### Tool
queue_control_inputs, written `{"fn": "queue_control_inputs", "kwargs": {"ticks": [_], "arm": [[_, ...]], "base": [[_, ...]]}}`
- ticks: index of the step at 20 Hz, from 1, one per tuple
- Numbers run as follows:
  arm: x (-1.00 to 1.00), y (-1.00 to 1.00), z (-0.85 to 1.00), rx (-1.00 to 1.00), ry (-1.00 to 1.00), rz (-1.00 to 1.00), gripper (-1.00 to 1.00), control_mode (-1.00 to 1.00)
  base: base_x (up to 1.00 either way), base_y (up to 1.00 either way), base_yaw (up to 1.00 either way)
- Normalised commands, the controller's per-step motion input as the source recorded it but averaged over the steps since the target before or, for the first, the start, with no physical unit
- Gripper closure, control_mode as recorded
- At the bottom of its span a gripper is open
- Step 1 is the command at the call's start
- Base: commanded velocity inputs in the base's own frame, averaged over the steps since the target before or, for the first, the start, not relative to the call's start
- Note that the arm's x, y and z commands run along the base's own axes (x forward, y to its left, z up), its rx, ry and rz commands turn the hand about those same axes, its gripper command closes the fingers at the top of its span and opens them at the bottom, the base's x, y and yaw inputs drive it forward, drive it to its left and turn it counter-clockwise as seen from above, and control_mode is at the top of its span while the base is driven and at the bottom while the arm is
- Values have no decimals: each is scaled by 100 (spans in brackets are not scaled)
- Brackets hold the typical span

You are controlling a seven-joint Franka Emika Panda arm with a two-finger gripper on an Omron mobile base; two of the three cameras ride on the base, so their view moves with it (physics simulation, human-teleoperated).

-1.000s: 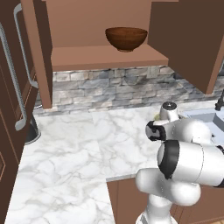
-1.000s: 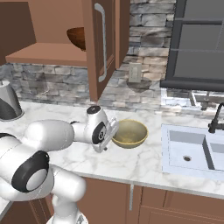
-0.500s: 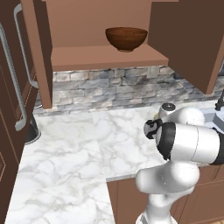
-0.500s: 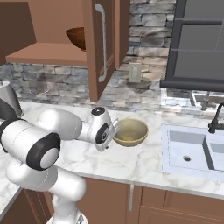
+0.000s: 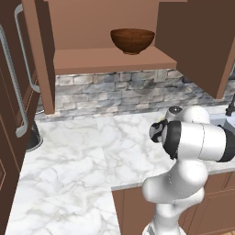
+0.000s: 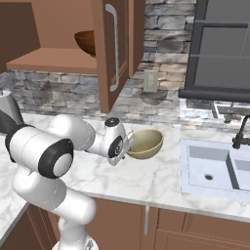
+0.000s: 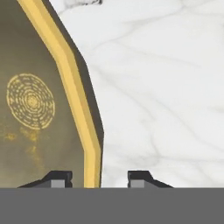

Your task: Open the cabinet. Pick the bowls from the counter and place them in the cabinet. Then close the cabinet.

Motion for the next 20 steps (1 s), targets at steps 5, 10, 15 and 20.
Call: {"fn": "queue_control_inputs", "kwargs": {"ticks": [5, 10, 15, 20], "arm": [[2, 0, -8, 3, 0, 0, 100, -100], [-2, 6, -1, 0, -2, 0, 100, -100], [-35, 25, 10, 0, -8, 0, 100, -100], [-74, 35, 19, -2, -26, 0, 100, -100]], "base": [[0, 0, 0], [0, 0, 0], [0, 0, 0], [0, 0, 0]]}}
